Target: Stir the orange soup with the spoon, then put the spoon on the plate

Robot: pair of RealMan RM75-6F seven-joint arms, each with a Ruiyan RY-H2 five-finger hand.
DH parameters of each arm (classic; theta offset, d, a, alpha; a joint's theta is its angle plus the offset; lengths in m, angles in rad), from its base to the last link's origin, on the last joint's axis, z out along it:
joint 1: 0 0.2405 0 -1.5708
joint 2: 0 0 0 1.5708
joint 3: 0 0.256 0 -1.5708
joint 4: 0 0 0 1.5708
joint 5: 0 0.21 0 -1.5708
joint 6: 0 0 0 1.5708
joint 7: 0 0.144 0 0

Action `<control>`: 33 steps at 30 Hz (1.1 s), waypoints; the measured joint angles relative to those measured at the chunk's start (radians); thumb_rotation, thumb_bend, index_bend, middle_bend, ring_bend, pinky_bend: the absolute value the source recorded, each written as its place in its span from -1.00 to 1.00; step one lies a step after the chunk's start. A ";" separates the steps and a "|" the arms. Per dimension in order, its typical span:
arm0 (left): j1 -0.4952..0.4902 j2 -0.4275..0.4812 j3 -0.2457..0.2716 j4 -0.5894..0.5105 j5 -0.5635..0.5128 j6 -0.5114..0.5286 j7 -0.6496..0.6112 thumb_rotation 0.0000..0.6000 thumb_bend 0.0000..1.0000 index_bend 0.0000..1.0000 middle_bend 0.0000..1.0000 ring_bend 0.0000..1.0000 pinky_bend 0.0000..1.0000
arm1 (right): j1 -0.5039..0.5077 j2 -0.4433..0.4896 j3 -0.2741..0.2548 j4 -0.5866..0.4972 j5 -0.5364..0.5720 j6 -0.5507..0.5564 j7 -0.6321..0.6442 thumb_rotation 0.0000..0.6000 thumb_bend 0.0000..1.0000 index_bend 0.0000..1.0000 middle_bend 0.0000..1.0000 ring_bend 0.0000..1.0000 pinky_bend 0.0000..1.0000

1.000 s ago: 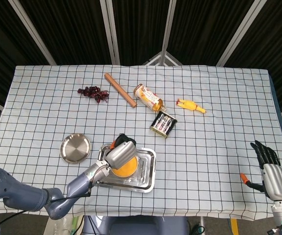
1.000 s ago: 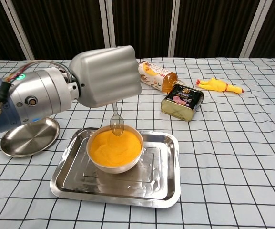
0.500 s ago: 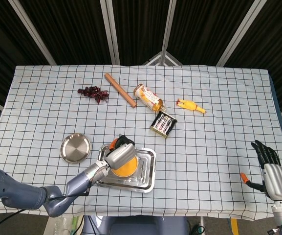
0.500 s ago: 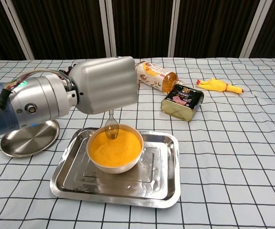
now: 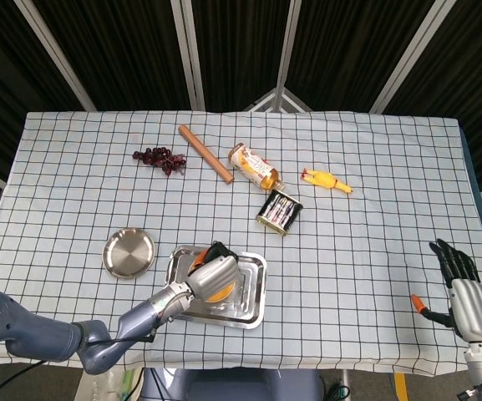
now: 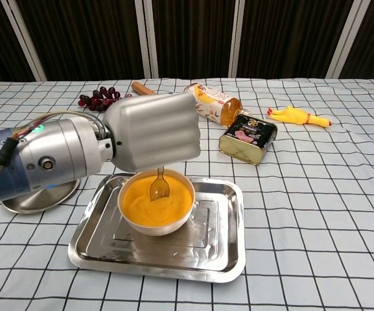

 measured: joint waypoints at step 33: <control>0.074 0.104 -0.047 0.015 0.078 -0.064 -0.050 1.00 0.15 0.58 1.00 1.00 1.00 | -0.001 0.000 0.003 -0.003 0.005 -0.001 0.005 1.00 -0.32 -1.00 -1.00 -1.00 -1.00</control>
